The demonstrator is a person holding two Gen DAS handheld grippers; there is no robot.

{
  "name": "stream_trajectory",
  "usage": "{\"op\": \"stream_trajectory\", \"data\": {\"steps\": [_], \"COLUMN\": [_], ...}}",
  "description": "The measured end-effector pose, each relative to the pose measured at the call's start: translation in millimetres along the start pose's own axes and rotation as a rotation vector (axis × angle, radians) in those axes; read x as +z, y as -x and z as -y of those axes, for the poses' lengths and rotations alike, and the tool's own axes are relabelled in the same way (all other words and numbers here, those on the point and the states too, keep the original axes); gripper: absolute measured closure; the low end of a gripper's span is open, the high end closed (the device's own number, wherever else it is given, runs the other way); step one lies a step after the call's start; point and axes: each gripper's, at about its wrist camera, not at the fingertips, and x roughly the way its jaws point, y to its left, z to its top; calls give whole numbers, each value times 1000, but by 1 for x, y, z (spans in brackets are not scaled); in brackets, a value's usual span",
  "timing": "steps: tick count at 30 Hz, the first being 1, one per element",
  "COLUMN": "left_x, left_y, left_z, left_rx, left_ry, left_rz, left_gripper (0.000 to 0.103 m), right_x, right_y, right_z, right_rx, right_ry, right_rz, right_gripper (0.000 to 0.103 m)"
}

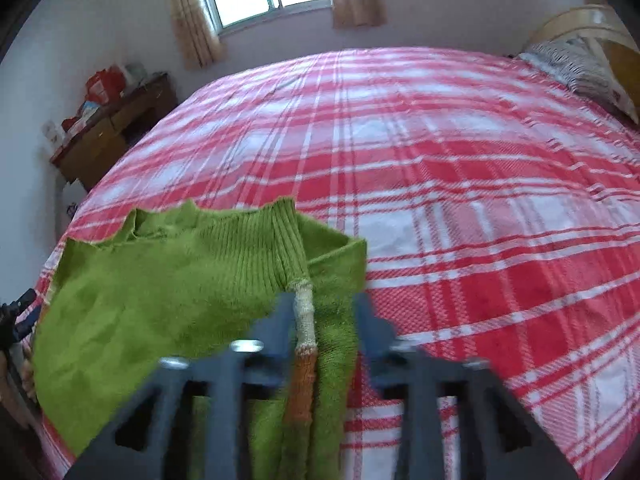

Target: Fold small clothes

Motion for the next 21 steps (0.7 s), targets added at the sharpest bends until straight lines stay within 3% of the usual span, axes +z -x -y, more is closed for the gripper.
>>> {"op": "stream_trajectory", "data": {"steps": [5,9,12,16,21], "left_x": [0,0,2,12,18], "left_y": [3,1,-3,-15,-39], "left_z": [-5,-3,-3,9,24], "left_rx": [3,3,-3,3,25], "left_ry": [26,10,0,-87,-212], "left_rz": [16,0,-23,-90,-179], "left_gripper": [0,0,0,0,0], "right_x": [-5,-26,-53,-91,-128], "right_y": [34,54,67,81,80], "right_z": [-40,-103,-159,-226,-286], "right_rx": [22,95,157,198,213], "right_ry": [109,270,429,638,789], "right_rz": [66,83,93,126,131], "right_gripper": [52,51,39,39,39]}}
